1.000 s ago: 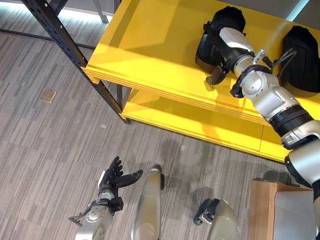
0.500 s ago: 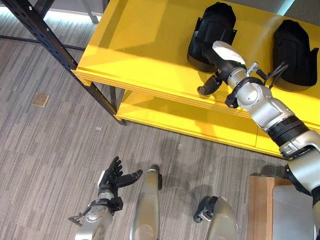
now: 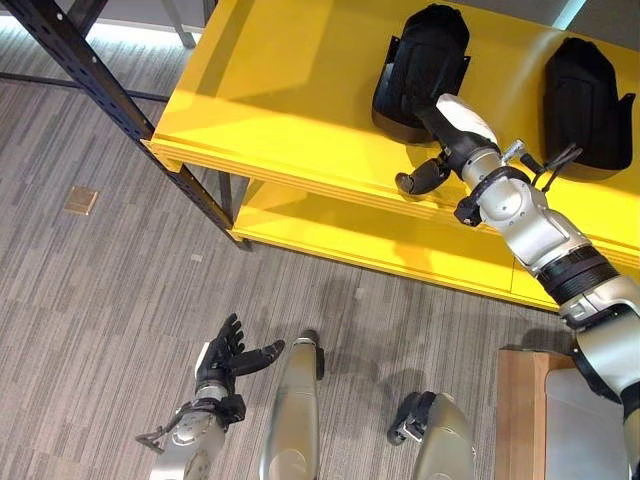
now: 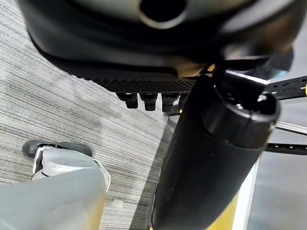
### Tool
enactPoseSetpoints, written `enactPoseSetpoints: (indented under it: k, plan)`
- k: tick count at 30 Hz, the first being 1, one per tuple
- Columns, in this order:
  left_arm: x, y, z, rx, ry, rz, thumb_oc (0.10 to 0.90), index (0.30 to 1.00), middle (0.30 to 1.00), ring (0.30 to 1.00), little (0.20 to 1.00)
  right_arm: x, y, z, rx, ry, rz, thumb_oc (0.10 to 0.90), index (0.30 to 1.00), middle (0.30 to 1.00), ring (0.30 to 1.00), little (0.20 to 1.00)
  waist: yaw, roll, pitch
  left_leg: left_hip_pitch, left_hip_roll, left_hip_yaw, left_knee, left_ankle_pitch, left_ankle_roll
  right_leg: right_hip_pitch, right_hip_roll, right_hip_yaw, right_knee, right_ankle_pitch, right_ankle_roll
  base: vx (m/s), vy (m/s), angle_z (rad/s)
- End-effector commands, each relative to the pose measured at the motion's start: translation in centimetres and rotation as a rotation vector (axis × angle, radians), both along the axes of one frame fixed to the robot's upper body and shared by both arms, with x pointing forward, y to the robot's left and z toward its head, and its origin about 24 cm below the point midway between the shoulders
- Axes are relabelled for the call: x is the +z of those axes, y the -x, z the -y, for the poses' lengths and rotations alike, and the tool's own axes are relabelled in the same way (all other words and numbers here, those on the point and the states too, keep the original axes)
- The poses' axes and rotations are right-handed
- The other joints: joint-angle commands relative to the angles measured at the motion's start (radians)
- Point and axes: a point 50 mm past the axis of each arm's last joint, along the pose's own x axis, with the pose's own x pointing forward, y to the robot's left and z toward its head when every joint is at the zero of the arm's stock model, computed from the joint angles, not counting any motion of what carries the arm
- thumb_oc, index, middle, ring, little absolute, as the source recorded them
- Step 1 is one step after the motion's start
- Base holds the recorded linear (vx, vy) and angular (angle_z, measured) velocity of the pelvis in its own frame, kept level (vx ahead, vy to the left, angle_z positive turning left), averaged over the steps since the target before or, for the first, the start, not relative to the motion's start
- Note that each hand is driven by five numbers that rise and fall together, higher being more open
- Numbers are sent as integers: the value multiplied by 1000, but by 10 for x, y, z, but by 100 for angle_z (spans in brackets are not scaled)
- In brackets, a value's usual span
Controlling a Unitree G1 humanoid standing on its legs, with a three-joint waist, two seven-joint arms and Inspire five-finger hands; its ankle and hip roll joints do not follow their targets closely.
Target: Move parts from the plastic box to the shelf.
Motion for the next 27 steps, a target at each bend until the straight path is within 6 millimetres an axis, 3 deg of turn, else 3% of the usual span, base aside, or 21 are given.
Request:
enactPoseSetpoints:
  k: [1,11,27]
  plan:
    - [19,-5,-10,18,-33,107,900,1000,1000,1000,1000,46,8,14,-19,-62,180,900,1000,1000,1000,1000,2,9,-22,42,63,-80,83,-135,-56,-9,18,5,-38,79,0,0,0,0]
    - [19,-4,-11,29,-32,114,900,1000,1000,1000,1000,32,6,30,-75,-20,133,900,1000,1000,1000,1000,0,1,-22,36,62,-82,80,-135,-56,-11,19,-1,-41,82,5,0,0,0]
    - [20,-3,-12,30,-33,119,900,1000,1000,1000,1000,35,5,47,-143,30,134,900,1000,1000,1000,1000,-3,-6,-22,33,65,-82,80,-135,-58,-13,21,-1,-43,85,6,0,0,0]
